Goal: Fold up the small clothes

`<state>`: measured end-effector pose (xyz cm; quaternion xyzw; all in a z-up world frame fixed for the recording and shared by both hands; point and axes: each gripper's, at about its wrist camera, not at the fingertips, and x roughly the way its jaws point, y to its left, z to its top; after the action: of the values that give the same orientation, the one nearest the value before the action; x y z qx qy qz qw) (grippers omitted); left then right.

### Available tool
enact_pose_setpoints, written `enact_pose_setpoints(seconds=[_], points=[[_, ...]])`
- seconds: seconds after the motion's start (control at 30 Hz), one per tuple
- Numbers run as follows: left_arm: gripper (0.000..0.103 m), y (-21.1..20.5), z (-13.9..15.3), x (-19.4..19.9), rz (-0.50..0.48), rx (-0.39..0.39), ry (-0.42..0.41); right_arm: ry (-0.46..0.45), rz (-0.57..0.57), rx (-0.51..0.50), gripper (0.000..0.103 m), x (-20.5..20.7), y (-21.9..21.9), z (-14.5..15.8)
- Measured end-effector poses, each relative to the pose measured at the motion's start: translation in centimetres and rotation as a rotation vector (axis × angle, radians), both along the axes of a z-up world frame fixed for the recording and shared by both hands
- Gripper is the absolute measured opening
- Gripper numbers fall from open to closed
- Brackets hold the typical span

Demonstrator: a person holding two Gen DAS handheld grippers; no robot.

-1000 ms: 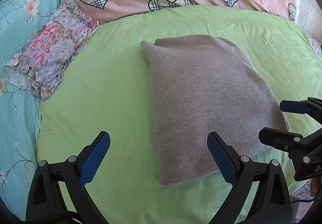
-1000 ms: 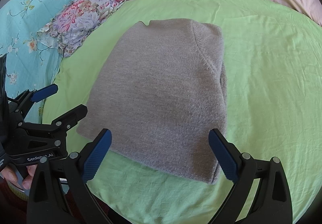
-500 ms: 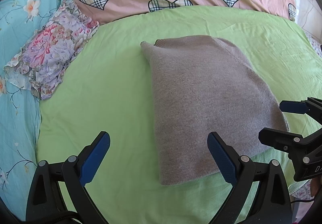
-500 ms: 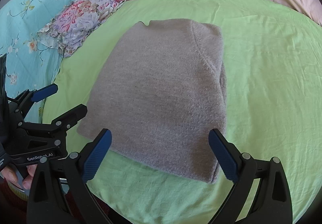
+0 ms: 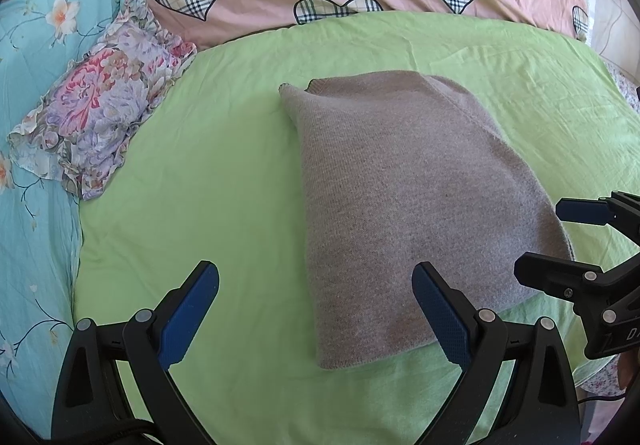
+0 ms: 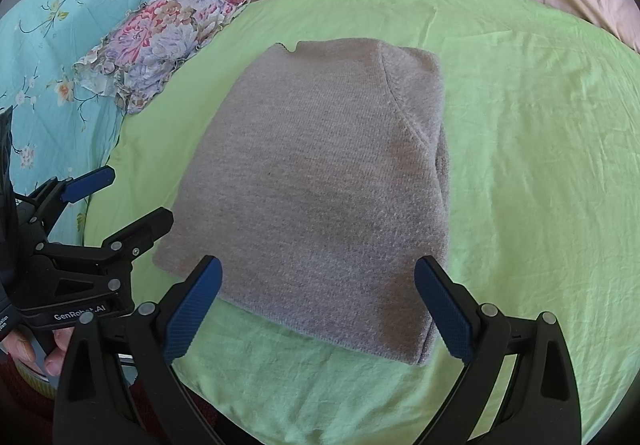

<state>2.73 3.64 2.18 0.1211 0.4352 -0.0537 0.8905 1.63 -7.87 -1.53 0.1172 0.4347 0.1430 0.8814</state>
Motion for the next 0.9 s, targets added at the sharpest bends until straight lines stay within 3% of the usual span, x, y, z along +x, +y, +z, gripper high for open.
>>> enact_pose_setpoints(seconds=[0.9], points=[[0.098,0.3,-0.2,1.9,0.010,-0.014,0.008,-0.018,-0.023,0.021,0.097,1.0,-0.9,0.4]])
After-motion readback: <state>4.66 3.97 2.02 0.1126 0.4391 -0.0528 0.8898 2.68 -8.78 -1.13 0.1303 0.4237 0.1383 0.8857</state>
